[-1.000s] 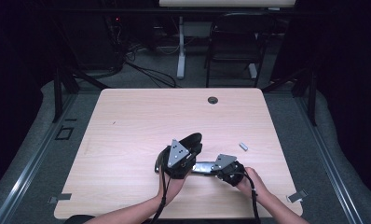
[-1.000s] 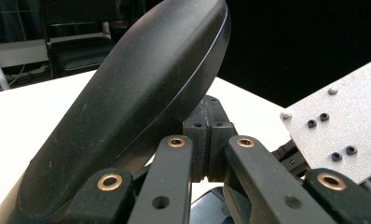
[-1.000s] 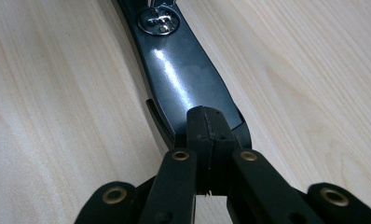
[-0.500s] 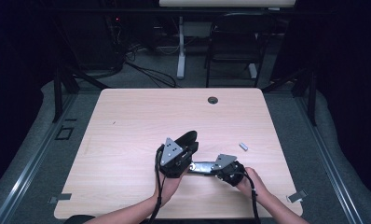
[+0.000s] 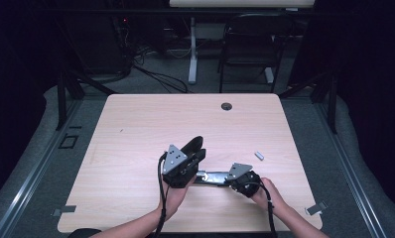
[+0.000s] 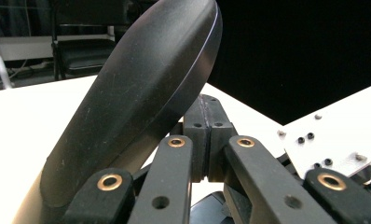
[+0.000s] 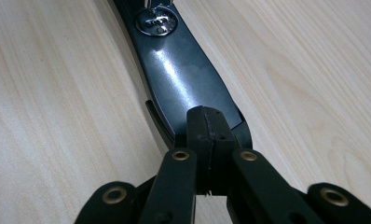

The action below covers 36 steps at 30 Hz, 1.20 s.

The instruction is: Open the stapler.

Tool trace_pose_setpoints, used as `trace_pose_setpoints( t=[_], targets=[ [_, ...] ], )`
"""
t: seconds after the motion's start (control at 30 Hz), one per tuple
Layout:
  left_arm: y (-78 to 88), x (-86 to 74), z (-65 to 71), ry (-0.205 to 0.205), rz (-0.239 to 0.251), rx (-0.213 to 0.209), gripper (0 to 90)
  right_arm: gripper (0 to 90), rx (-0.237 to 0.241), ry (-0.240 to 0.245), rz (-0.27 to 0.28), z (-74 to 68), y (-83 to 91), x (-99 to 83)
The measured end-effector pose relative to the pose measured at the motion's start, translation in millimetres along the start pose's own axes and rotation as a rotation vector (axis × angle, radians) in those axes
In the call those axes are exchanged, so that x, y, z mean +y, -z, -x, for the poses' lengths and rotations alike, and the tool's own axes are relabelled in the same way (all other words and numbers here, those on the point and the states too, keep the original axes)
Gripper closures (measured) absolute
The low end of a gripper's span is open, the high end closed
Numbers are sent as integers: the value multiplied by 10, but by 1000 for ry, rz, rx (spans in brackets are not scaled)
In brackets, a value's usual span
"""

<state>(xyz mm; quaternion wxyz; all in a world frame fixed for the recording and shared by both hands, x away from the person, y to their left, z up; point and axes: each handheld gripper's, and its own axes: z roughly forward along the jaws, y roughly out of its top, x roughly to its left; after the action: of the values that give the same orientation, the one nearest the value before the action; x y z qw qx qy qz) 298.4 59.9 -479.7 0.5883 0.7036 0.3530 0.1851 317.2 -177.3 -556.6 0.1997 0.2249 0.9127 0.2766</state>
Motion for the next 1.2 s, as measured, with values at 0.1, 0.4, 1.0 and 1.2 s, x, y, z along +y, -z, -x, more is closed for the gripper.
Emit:
trace_pose_setpoints(
  t=[0.1,0.4,1.0,1.2],
  targets=[
    [53,29,-45,0,10,12,900,900,-1,2,-1,0,1,0],
    [129,78,-112,8,24,23,900,900,-5,2,0,-6,-2,1],
    [275,112,-227,5,43,57,900,900,-2,3,8,-9,-8,0],
    [307,121,-257,15,45,63,900,900,-1,6,6,-9,-9,3]
  ],
)
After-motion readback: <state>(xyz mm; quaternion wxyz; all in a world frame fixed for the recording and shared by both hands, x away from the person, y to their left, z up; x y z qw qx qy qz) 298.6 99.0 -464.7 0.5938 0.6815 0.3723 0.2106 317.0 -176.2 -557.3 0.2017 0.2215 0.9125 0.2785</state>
